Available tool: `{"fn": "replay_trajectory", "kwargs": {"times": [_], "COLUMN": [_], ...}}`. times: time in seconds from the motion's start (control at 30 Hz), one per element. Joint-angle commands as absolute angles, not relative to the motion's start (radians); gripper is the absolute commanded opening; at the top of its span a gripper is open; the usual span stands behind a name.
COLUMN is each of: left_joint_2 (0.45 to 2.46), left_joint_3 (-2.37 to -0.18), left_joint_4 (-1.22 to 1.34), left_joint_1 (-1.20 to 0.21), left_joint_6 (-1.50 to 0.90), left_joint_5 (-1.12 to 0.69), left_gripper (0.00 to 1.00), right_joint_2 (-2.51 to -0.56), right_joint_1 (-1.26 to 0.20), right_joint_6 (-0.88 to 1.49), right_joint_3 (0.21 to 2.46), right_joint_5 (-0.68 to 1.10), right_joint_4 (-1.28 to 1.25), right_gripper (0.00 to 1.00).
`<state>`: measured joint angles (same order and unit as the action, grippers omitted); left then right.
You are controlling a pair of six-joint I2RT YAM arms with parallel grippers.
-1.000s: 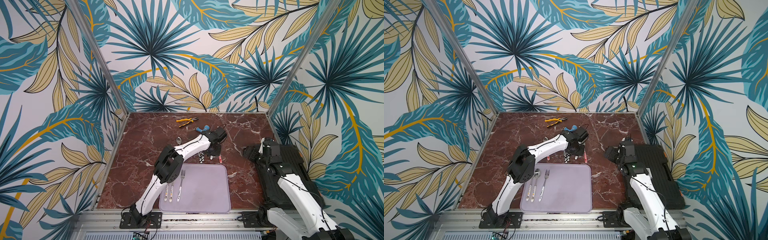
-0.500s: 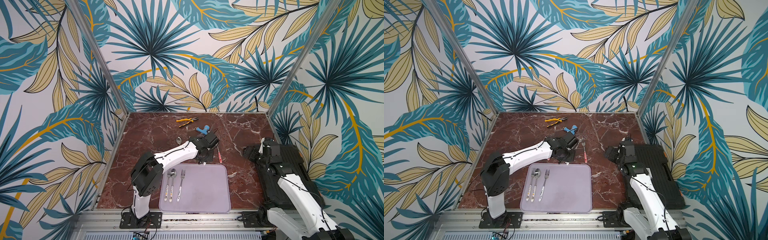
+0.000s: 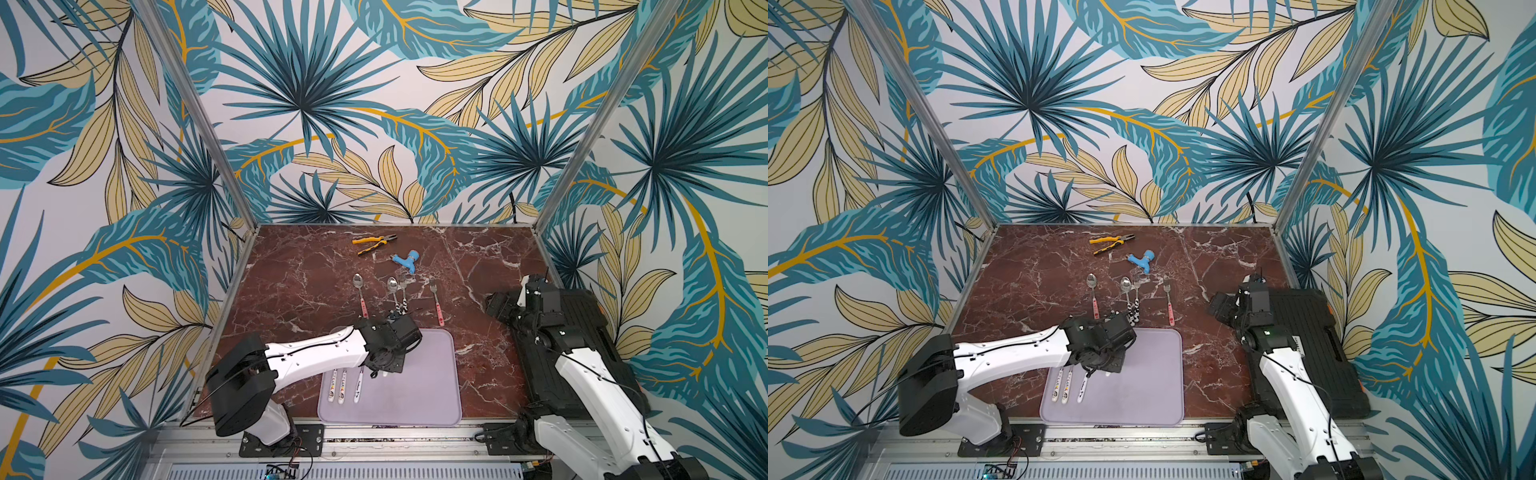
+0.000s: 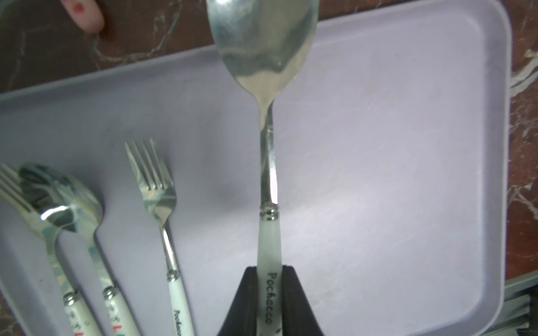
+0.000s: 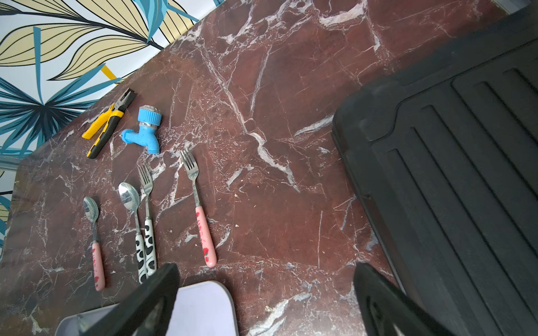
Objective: Set the spoon and fork side by side
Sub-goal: Place the spoon on the tray.
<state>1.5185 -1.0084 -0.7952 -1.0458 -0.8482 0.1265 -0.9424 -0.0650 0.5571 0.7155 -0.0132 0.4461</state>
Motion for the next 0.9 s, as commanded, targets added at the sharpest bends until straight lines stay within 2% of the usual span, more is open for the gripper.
{"fn": "replay_trajectory", "kwargs": {"times": [0.0, 0.43, 0.87], "left_joint_2": [1.461, 1.426, 1.483], "left_joint_3": [-0.922, -0.785, -0.785], "left_joint_4": [-0.801, -0.752, -0.772], "left_joint_1": [-1.072, -1.124, -1.123], "left_joint_6": [-0.931, -0.995, -1.025], "left_joint_5": [0.168, 0.154, 0.14], "left_gripper": [0.0, 0.0, 0.0], "right_joint_2": [-0.936, -0.933, -0.936], "right_joint_1": [-0.064, -0.063, -0.064], "right_joint_6": [0.549, 0.549, 0.549], "right_joint_3": [0.691, 0.69, 0.69], "right_joint_5": [-0.003, -0.002, -0.004], "right_joint_4": [0.446, 0.452, 0.453], "right_gripper": [0.99, 0.99, 0.99]}}
